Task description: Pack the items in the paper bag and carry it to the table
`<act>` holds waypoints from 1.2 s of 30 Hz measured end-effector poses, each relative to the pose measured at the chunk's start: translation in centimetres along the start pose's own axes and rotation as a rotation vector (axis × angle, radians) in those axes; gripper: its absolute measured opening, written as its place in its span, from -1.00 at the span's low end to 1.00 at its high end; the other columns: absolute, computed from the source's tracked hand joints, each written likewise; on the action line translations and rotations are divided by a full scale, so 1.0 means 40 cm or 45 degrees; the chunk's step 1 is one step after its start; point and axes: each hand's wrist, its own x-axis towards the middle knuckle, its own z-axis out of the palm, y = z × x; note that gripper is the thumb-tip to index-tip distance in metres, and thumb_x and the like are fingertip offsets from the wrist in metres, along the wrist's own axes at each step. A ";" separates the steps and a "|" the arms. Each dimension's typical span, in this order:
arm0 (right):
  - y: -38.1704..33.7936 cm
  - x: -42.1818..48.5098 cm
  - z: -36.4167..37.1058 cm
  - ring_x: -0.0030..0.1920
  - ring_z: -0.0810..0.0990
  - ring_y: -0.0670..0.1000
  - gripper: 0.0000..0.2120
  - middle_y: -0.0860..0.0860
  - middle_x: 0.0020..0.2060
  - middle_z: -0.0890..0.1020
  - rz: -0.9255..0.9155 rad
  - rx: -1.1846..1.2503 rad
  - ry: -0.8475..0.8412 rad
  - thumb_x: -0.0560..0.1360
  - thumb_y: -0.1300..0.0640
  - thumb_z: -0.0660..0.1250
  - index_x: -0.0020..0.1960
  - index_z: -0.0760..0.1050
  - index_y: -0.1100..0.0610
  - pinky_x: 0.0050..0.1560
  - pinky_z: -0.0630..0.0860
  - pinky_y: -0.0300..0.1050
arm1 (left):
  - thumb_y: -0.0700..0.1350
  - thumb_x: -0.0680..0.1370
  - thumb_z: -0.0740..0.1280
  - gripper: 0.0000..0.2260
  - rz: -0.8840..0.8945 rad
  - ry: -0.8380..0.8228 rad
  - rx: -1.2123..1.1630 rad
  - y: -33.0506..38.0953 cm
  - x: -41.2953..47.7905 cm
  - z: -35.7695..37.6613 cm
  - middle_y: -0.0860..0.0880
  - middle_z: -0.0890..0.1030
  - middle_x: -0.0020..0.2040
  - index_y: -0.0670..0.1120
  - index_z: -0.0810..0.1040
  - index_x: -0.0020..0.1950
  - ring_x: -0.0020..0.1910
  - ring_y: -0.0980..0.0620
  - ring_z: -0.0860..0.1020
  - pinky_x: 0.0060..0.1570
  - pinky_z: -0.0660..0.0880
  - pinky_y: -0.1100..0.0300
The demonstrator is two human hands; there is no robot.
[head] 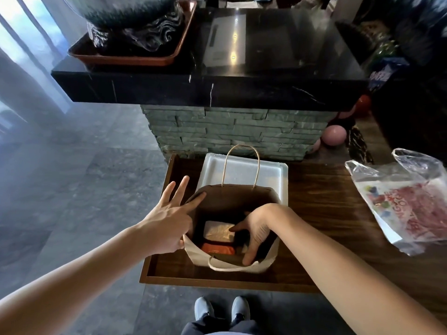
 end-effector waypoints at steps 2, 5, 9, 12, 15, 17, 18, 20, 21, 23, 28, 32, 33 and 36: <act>0.004 0.008 -0.006 0.48 0.23 0.22 0.12 0.04 0.53 0.23 0.004 -0.010 0.007 0.11 -0.37 0.53 0.54 0.09 -0.23 0.39 0.34 0.17 | 0.14 0.35 0.49 -0.88 0.005 -0.010 -0.035 -0.004 0.006 -0.005 0.08 -0.06 0.61 0.14 0.66 -0.21 0.46 -0.25 -0.49 0.41 -0.39 -0.33; 0.012 0.021 -0.018 0.48 0.25 0.20 0.04 0.04 0.52 0.25 -0.002 -0.023 0.002 0.18 -0.33 0.53 0.54 0.13 -0.20 0.41 0.31 0.16 | 0.13 0.36 0.49 -0.89 0.011 -0.026 -0.050 -0.011 0.020 -0.013 0.09 -0.07 0.60 0.13 0.66 -0.21 0.46 -0.24 -0.49 0.40 -0.42 -0.30; 0.025 0.036 -0.043 0.45 0.30 0.18 -0.02 0.05 0.48 0.33 -0.023 -0.024 -0.017 0.23 -0.28 0.53 0.54 0.17 -0.16 0.40 0.32 0.15 | 0.14 0.36 0.49 -0.87 -0.005 -0.057 -0.041 -0.026 0.040 -0.019 0.10 -0.08 0.60 0.13 0.66 -0.21 0.46 -0.25 -0.49 0.36 -0.44 -0.27; 0.030 0.048 -0.060 0.49 0.23 0.19 0.01 0.05 0.53 0.25 -0.031 -0.075 -0.007 0.23 -0.31 0.51 0.55 0.09 -0.19 0.43 0.29 0.14 | 0.16 0.35 0.49 -0.86 -0.010 -0.057 -0.059 -0.039 0.054 -0.021 0.10 -0.05 0.61 0.13 0.66 -0.21 0.47 -0.25 -0.47 0.38 -0.41 -0.28; 0.038 0.062 -0.081 0.51 0.19 0.20 0.01 0.05 0.55 0.20 -0.043 -0.087 -0.044 0.26 -0.30 0.50 0.56 0.05 -0.20 0.44 0.28 0.13 | 0.17 0.35 0.49 -0.86 0.003 -0.059 -0.074 -0.053 0.069 -0.024 0.11 -0.04 0.60 0.14 0.67 -0.21 0.47 -0.24 -0.47 0.38 -0.40 -0.27; 0.040 0.068 -0.095 0.49 0.23 0.20 0.02 0.05 0.53 0.23 -0.041 -0.087 -0.082 0.25 -0.29 0.52 0.56 0.07 -0.17 0.43 0.30 0.13 | 0.16 0.34 0.50 -0.86 0.021 -0.049 -0.090 -0.059 0.073 -0.027 0.09 -0.03 0.60 0.13 0.66 -0.23 0.47 -0.24 -0.47 0.40 -0.38 -0.27; 0.040 0.073 -0.105 0.46 0.29 0.20 0.01 0.06 0.51 0.29 -0.029 -0.068 -0.092 0.24 -0.29 0.53 0.55 0.13 -0.14 0.41 0.33 0.12 | 0.15 0.34 0.50 -0.86 0.029 -0.043 -0.102 -0.062 0.076 -0.028 0.08 -0.02 0.60 0.12 0.66 -0.25 0.48 -0.24 -0.46 0.41 -0.37 -0.26; 0.033 0.080 -0.122 0.35 0.43 0.16 -0.06 0.07 0.41 0.43 -0.015 -0.036 -0.104 0.21 -0.30 0.54 0.49 0.29 -0.05 0.34 0.41 0.11 | 0.14 0.35 0.49 -0.86 0.039 -0.045 -0.128 -0.064 0.075 -0.030 0.07 -0.01 0.60 0.10 0.65 -0.26 0.48 -0.25 -0.45 0.43 -0.34 -0.26; 0.026 0.088 -0.130 0.31 0.46 0.14 -0.10 0.07 0.36 0.48 -0.018 -0.050 -0.101 0.23 -0.31 0.52 0.47 0.33 -0.02 0.32 0.42 0.11 | 0.14 0.36 0.49 -0.85 0.043 -0.048 -0.139 -0.064 0.074 -0.031 0.06 -0.01 0.60 0.10 0.65 -0.26 0.48 -0.26 -0.45 0.45 -0.31 -0.27; 0.006 0.099 -0.141 0.26 0.50 0.14 -0.12 0.05 0.31 0.51 -0.008 -0.113 -0.042 0.23 -0.35 0.45 0.45 0.35 -0.03 0.29 0.45 0.12 | 0.13 0.37 0.48 -0.86 0.047 -0.050 -0.159 -0.061 0.071 -0.031 0.06 -0.02 0.60 0.09 0.66 -0.26 0.48 -0.26 -0.45 0.47 -0.26 -0.28; -0.060 0.151 -0.097 0.08 0.61 0.22 -0.59 0.13 0.12 0.63 -0.090 0.048 0.464 0.45 -0.06 0.41 0.22 0.55 0.11 -0.08 0.49 0.00 | 0.09 0.37 0.49 -0.88 0.035 -0.022 -0.205 -0.045 0.060 -0.022 0.06 -0.09 0.60 0.09 0.64 -0.29 0.47 -0.23 -0.48 0.48 -0.27 -0.19; -0.100 0.201 -0.039 0.16 0.59 0.21 -0.72 0.18 0.16 0.62 -0.106 0.064 0.531 0.54 0.15 0.31 0.24 0.54 0.16 -0.02 0.48 0.02 | 0.10 0.33 0.51 -0.88 0.030 0.015 -0.173 -0.033 0.045 -0.015 0.01 -0.02 0.61 0.11 0.64 -0.29 0.50 -0.28 -0.40 0.49 -0.15 -0.25; -0.106 0.212 -0.033 0.21 0.55 0.21 -0.68 0.19 0.21 0.59 -0.076 0.029 0.470 0.56 0.16 0.29 0.30 0.50 0.17 0.09 0.46 0.03 | 0.10 0.32 0.52 -0.88 0.024 0.024 -0.167 -0.029 0.039 -0.012 0.00 0.00 0.61 0.12 0.64 -0.31 0.51 -0.29 -0.38 0.49 -0.11 -0.27; -0.114 0.225 -0.018 0.36 0.41 0.17 -0.62 0.18 0.36 0.46 -0.020 -0.009 0.383 0.63 0.18 0.17 0.43 0.35 0.21 0.35 0.28 0.00 | 0.12 0.26 0.56 -0.84 0.009 0.048 -0.144 -0.013 0.024 -0.001 -0.03 0.09 0.60 0.13 0.64 -0.34 0.52 -0.35 -0.28 0.47 0.00 -0.30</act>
